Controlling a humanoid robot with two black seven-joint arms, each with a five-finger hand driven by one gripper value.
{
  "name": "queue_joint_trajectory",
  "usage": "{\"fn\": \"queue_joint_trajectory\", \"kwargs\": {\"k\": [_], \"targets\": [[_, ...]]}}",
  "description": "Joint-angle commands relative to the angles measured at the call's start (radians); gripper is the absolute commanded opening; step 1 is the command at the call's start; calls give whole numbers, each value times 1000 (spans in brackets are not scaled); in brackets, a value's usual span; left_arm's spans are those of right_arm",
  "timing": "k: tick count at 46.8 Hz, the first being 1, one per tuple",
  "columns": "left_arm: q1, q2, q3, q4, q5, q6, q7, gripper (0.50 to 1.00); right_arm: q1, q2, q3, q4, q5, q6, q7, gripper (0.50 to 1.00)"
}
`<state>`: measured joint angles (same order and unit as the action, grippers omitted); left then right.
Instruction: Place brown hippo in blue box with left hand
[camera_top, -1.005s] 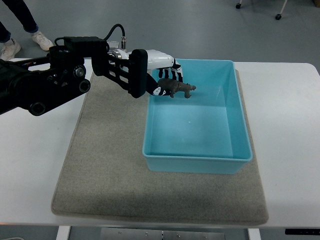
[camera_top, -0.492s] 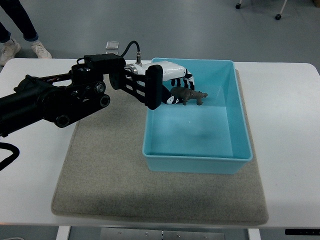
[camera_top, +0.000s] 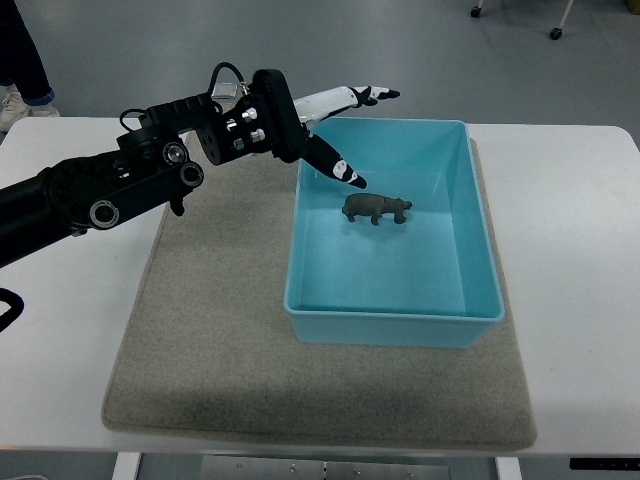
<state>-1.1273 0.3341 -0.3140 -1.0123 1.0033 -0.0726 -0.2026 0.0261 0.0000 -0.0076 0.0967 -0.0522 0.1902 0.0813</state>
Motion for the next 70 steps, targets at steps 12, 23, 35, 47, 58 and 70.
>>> {"fn": "queue_joint_trajectory", "kwargs": {"k": [12, 23, 35, 47, 58, 70], "targets": [[12, 114, -43, -2, -408, -27, 2, 996, 0, 0, 0, 0, 0, 0, 0, 936], [43, 224, -45, -2, -779, -91, 2, 999, 0, 0, 0, 0, 0, 0, 0, 936], [122, 345, -45, 0, -1045, -291, 14, 999, 0, 0, 0, 0, 0, 0, 0, 936], [210, 399, -46, 4, -1252, -457, 45, 999, 0, 0, 0, 0, 0, 0, 0, 936], [273, 410, -59, 29, -1445, -501, 117, 999, 0, 0, 0, 0, 0, 0, 0, 936], [290, 407, -59, 40, -1467, -519, 137, 999, 0, 0, 0, 0, 0, 0, 0, 938]]}}
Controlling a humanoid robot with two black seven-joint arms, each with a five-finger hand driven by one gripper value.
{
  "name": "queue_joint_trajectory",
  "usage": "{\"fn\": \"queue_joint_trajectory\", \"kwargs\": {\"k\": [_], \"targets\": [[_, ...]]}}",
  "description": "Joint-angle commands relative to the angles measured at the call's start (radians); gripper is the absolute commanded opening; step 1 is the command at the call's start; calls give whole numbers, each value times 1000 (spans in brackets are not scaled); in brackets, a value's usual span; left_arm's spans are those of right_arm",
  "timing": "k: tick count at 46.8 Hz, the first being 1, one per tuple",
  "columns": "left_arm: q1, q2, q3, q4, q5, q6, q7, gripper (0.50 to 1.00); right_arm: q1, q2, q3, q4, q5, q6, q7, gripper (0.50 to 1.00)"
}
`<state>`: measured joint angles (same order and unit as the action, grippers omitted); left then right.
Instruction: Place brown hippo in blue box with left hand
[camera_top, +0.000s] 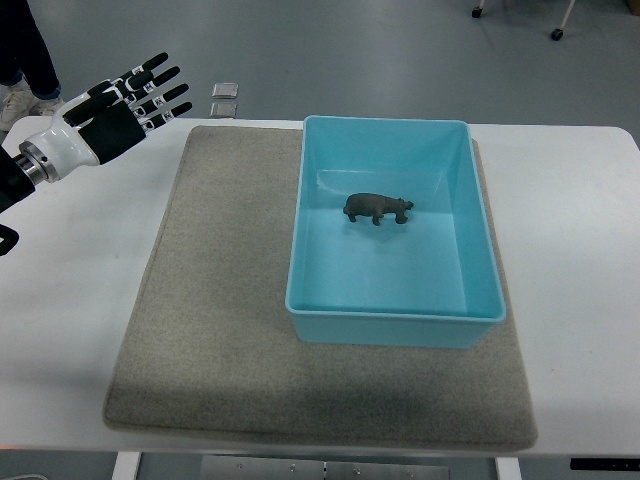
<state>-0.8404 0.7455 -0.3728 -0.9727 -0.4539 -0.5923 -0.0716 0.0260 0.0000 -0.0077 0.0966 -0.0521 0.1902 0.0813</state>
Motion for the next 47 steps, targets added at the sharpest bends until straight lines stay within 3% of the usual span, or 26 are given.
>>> {"fn": "queue_joint_trajectory", "kwargs": {"k": [1, 47], "targets": [[4, -6, 0, 0, -11, 0, 6, 999, 0, 0, 0, 0, 0, 0, 0, 936], [26, -6, -9, 95, -6, -3, 1, 999, 0, 0, 2, 0, 0, 0, 0, 936]]}}
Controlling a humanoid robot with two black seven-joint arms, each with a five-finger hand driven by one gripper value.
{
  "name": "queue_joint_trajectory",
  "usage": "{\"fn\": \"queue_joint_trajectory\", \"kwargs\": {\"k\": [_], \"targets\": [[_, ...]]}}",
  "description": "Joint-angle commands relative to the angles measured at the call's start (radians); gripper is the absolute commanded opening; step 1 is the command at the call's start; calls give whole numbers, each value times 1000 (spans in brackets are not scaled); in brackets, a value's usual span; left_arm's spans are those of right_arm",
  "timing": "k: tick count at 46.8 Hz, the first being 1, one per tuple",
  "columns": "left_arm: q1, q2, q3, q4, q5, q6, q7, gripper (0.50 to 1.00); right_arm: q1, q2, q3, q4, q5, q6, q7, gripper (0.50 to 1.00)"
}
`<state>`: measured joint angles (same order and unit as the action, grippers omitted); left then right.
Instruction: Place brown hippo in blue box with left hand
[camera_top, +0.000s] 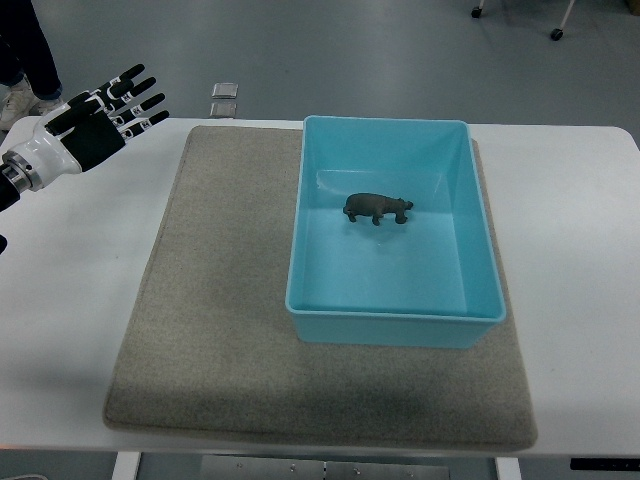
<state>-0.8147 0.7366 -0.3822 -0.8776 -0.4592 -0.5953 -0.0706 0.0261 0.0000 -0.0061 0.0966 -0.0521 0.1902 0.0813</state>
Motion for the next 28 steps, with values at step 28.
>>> {"fn": "queue_joint_trajectory", "kwargs": {"k": [28], "targets": [[0, 1, -1, 17, -1, 0, 0, 999, -3, 0, 0, 9, -2, 2, 2, 936]]}}
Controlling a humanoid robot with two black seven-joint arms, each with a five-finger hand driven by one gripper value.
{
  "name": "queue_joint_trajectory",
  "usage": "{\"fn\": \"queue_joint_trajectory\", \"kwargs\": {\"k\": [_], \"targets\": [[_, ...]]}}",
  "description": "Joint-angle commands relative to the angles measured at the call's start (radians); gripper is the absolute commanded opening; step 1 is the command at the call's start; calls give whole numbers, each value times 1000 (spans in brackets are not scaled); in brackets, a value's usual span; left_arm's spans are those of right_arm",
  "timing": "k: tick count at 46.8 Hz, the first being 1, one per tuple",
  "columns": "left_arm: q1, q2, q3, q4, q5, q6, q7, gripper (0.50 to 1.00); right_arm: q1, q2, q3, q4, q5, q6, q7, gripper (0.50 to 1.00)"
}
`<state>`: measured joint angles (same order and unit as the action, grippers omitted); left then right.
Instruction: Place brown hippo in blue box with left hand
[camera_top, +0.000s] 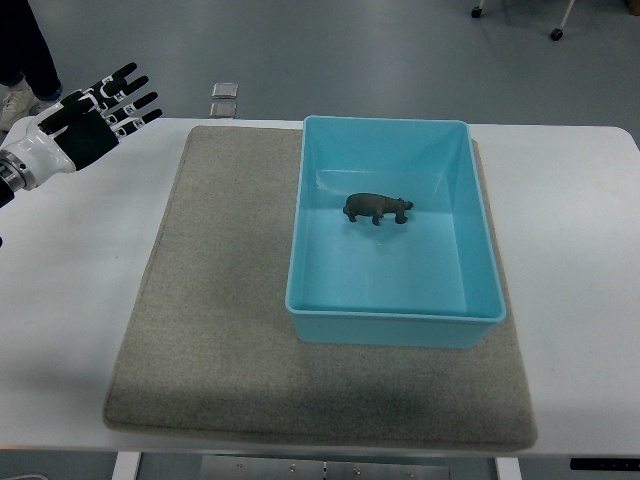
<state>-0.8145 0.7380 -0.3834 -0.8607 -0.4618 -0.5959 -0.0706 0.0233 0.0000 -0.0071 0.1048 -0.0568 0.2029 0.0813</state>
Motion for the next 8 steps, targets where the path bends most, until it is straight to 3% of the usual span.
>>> {"fn": "queue_joint_trajectory", "kwargs": {"k": [1, 8], "targets": [[0, 0, 0, 0, 2, 1, 0, 999, 0, 0, 1, 0, 5, -11, 2, 936], [0, 0, 0, 0, 2, 1, 0, 996, 0, 0, 2, 0, 6, -11, 2, 936]]}}
